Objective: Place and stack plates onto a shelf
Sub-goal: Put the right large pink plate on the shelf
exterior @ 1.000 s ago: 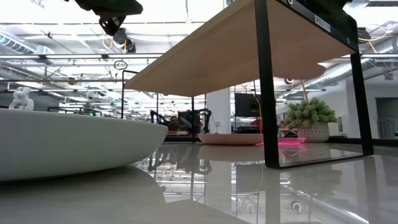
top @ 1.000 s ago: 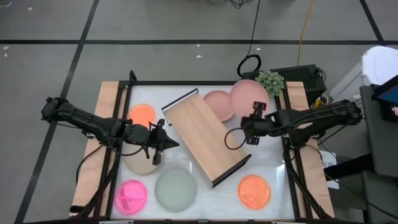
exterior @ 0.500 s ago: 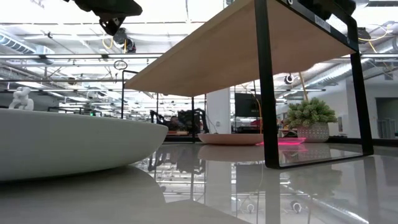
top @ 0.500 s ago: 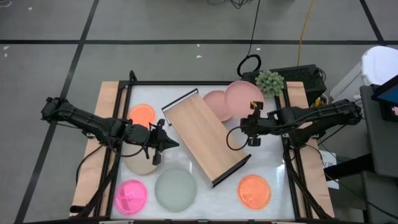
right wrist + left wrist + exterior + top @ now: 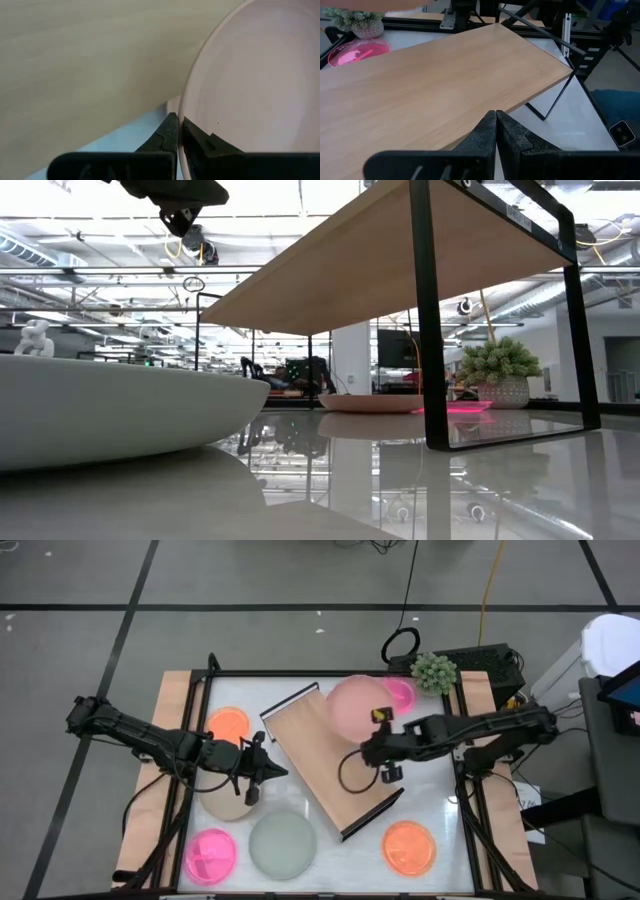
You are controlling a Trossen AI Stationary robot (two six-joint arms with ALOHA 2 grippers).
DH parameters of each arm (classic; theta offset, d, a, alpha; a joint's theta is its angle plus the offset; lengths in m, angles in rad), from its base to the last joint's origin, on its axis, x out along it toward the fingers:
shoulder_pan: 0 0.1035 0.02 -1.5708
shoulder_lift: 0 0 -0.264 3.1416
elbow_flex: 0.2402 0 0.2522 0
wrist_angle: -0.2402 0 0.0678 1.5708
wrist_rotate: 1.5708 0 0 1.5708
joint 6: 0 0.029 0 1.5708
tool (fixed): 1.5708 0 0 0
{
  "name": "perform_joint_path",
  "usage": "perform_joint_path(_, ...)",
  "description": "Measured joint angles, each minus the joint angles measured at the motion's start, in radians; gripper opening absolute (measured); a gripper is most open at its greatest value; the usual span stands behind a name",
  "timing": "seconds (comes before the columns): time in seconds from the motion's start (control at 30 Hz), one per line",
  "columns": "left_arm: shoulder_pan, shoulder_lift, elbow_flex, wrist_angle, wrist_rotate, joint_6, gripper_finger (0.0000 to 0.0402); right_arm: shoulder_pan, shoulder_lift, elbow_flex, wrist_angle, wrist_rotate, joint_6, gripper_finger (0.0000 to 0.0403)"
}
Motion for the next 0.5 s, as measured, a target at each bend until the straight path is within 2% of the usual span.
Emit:
perform_joint_path(0.4,0.000,0.000,0.000,-0.002,0.000,0.028,0.0012,-0.014,0.158,0.149,0.048,0.000,-0.205,0.0000)
perform_joint_path(0.5,0.000,0.000,0.000,-0.002,0.000,0.027,0.0012,-0.035,0.181,0.154,0.088,-0.050,-0.247,0.0000)
